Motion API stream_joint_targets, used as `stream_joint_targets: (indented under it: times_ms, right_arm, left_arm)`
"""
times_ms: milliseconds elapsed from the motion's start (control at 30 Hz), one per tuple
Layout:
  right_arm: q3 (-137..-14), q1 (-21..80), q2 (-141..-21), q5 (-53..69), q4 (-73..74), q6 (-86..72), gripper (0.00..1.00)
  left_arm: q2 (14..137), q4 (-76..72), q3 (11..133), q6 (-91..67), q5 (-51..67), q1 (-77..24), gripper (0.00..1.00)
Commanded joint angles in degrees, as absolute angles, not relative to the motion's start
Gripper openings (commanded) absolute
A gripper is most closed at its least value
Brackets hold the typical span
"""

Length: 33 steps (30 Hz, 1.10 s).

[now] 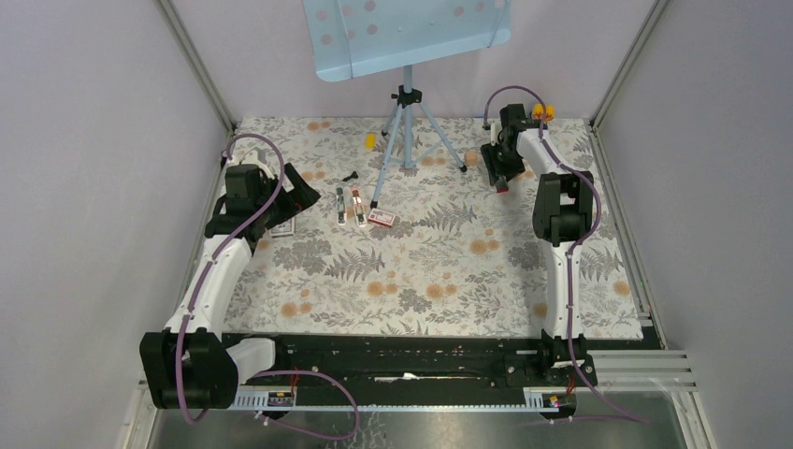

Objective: Unload the staples from the stapler

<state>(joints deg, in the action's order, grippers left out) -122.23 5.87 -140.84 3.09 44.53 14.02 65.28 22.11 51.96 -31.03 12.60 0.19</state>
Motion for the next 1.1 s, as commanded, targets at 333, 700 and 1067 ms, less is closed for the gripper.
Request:
stream_joint_targets:
  times_ms: [333,700,1067]
  right_arm:
    - [-106.20,11.91,-132.21,3.25,43.80,13.07,0.47]
    - [-90.73,23.73,-122.32,5.44,39.95,10.49,0.46]
    - [-81.48,37.18,-117.17,8.11,37.17,12.68,0.49]
  left_arm:
    - [66.10,18.37,52.56,-30.58,14.90,0.23,0.99]
    - [64.98,17.84,51.61,-30.68,14.86,0.24,0.99]
    - [64.69,17.93,51.12,-30.45,13.38,0.24,0.99]
